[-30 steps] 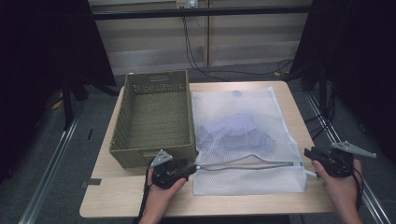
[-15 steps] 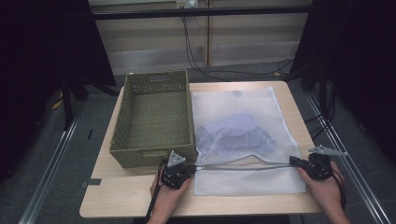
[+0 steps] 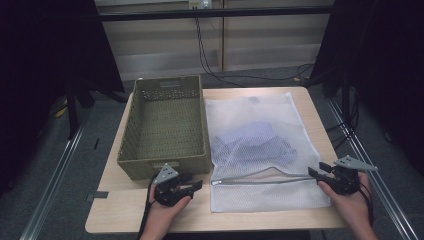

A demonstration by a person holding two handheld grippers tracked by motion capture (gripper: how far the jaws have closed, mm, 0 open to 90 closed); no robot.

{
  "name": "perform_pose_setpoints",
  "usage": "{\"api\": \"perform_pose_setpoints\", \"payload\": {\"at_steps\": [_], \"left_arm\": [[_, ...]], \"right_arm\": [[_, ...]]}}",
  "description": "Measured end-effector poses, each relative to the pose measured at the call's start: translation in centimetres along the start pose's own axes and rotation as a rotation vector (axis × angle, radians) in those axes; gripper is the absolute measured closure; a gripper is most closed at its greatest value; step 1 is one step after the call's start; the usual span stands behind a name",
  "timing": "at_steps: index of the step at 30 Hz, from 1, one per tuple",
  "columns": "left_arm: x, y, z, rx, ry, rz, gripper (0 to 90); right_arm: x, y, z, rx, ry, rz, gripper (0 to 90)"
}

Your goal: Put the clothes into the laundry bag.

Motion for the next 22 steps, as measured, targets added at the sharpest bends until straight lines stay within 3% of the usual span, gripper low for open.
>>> {"api": "perform_pose_setpoints", "payload": {"at_steps": [4, 6, 8, 9, 12, 14, 16, 20, 22], "left_arm": [[-0.7, -1.1, -1.5, 0.07, -0.025, -0.015, 14.4], [-1.1, -1.6, -2.2, 0.063, -0.021, -0.042, 4.5], [-1.5, -2.3, -3.2, 0.063, -0.007, -0.042, 0.4], [-1.9, -2.8, -3.9, 0.058, 0.005, -0.032, 0.0], [-2.4, -3.9, -5.3, 0.08, 0.038, -0.059, 0.0], [-2.9, -4.9, -6.4, 0.088, 0.052, -0.049, 0.0], [-3.2, -6.0, -7.3, 0.11, 0.065, -0.051, 0.0], [-3.8, -7.3, -7.9, 0.106, 0.093, -0.136, 0.0], [-3.9, -7.5, -7.9, 0.104, 0.086, -0.132, 0.0]], "right_arm": [[0.0, -0.5, -0.7, 0.041, 0.02, -0.006, 23.1], [-0.1, -0.7, -1.0, 0.07, 0.023, 0.006, 14.0], [-0.4, -0.9, -0.9, 0.085, 0.008, 0.0, 6.9], [-0.6, -0.9, -0.8, 0.091, -0.002, -0.003, 4.6], [-1.3, -1.0, -0.4, 0.11, -0.023, -0.022, 1.0], [-1.8, -0.9, -0.2, 0.098, -0.018, -0.035, 0.5], [-2.1, -0.6, 0.1, 0.106, -0.015, -0.014, 0.0], [-2.1, -0.5, -0.3, 0.106, 0.002, -0.01, 0.0], [-2.0, -0.7, -0.4, 0.099, 0.007, -0.016, 0.0]]}}
Point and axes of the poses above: each handheld gripper's, and its own axes: z roughly forward along the jaws, x roughly out of its top, y roughly to its right, the point moved 3 cm from there along z, roughly forward along the jaws, and after that the axes turned 13 degrees about -y, right-handed, at the moved point
